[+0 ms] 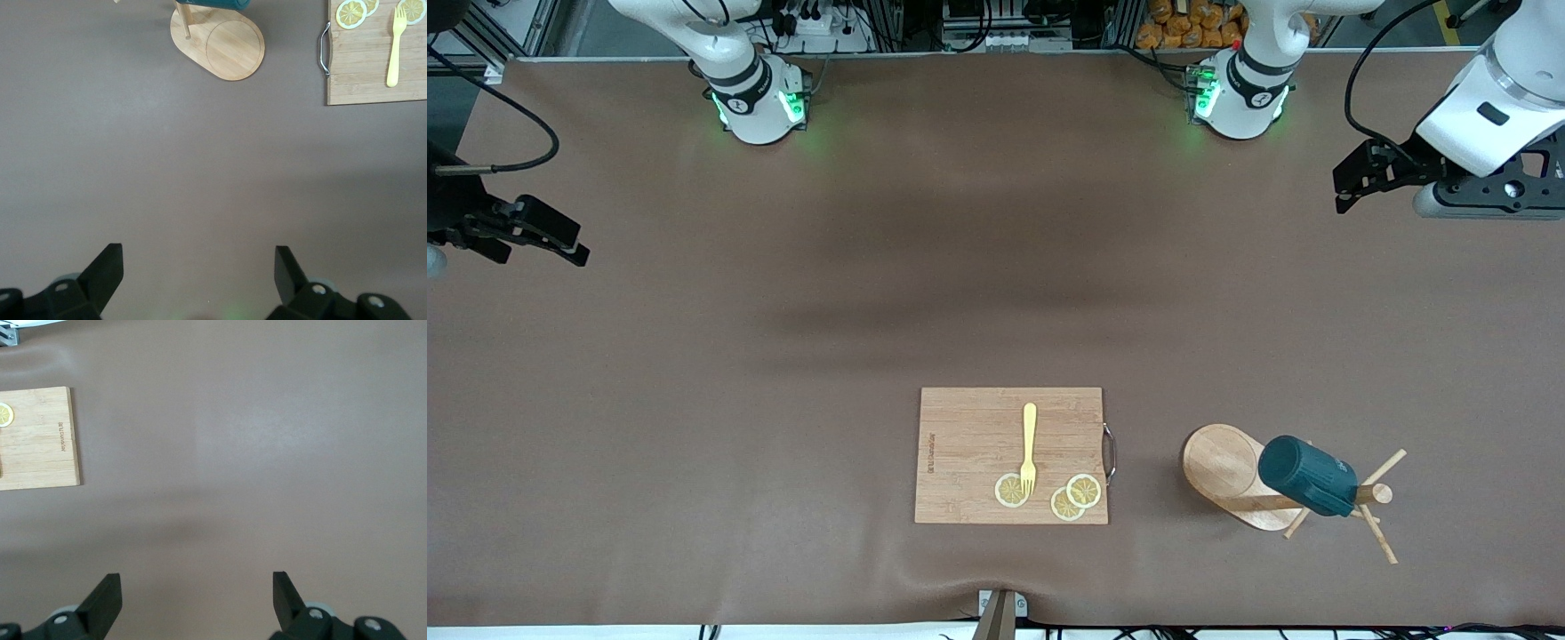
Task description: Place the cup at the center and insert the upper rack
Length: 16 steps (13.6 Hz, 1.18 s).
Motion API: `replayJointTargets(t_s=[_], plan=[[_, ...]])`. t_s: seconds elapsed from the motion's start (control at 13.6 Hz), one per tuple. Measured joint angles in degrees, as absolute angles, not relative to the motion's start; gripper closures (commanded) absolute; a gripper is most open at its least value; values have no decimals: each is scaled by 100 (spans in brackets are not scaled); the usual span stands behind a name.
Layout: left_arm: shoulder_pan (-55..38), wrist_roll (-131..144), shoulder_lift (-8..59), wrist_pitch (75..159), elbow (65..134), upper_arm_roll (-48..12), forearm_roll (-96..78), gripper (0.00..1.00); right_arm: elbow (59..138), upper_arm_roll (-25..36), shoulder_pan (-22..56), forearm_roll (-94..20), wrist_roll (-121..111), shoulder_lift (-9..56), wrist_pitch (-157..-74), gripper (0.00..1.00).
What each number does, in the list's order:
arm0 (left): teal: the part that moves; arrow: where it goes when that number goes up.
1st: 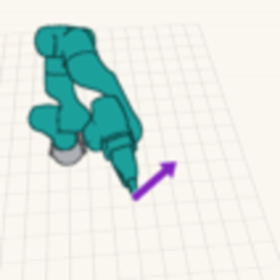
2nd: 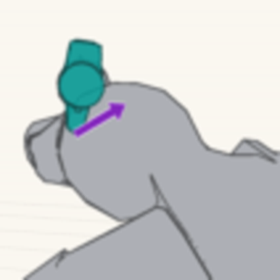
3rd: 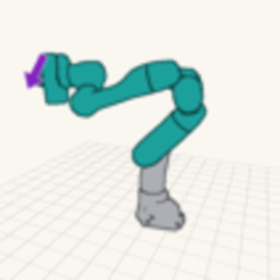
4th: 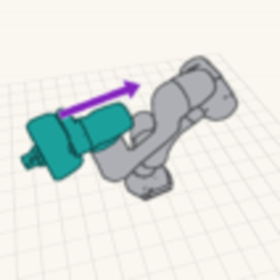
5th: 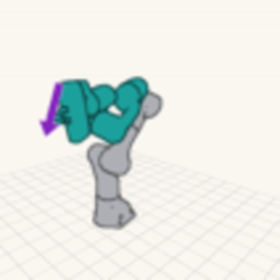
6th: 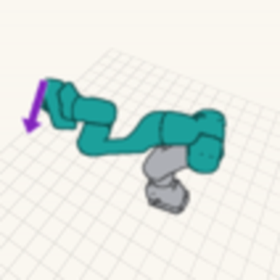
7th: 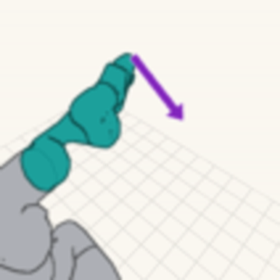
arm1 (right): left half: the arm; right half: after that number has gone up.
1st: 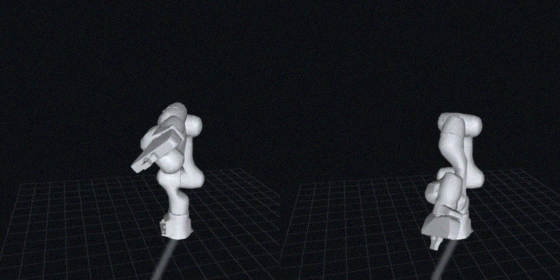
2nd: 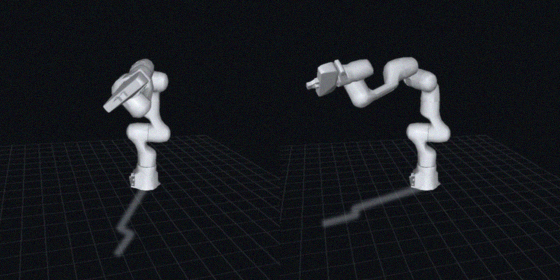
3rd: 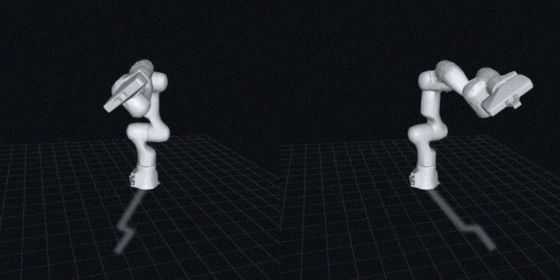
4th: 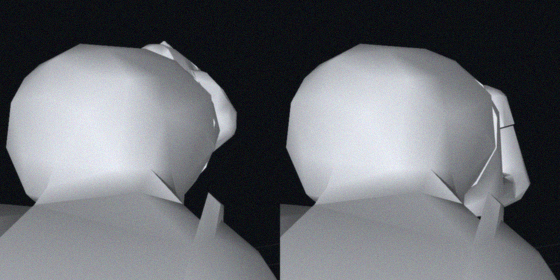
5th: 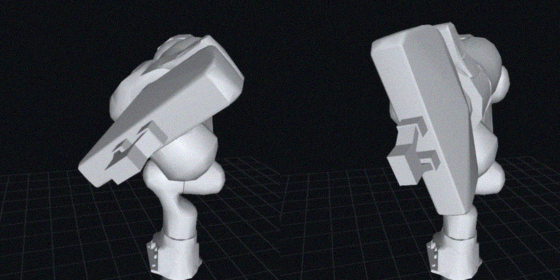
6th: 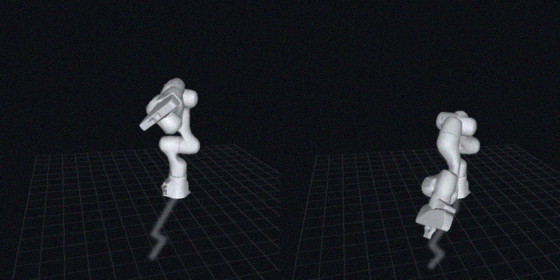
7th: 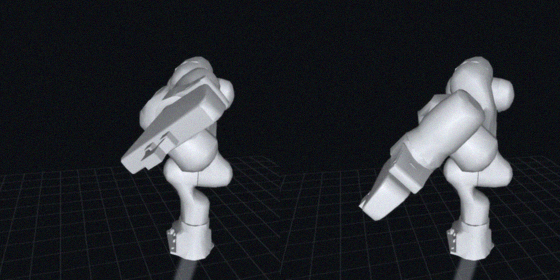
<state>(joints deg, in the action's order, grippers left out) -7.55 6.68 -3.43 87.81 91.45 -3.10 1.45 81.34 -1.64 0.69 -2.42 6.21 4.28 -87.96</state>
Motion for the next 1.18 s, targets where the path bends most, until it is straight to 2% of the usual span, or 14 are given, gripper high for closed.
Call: replayJointTargets(t_s=[1.18], plan=[[-730,667,-343,8802,8976,-272,121,0,8134,-150,97,-237,621,428,-8923,0]])
